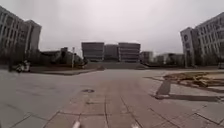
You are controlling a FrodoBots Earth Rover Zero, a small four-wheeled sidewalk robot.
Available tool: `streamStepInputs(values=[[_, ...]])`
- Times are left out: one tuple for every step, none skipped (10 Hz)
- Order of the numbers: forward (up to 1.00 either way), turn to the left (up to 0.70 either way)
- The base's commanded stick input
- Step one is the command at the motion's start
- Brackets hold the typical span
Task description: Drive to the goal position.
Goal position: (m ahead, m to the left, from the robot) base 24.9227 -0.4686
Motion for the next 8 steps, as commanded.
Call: streamStepInputs(values=[[0.70,0.00],[0.70,0.00],[0.70,0.00],[0.70,0.00],[0.70,-0.02],[0.70,-0.02],[0.70,0.00],[0.70,0.00]])
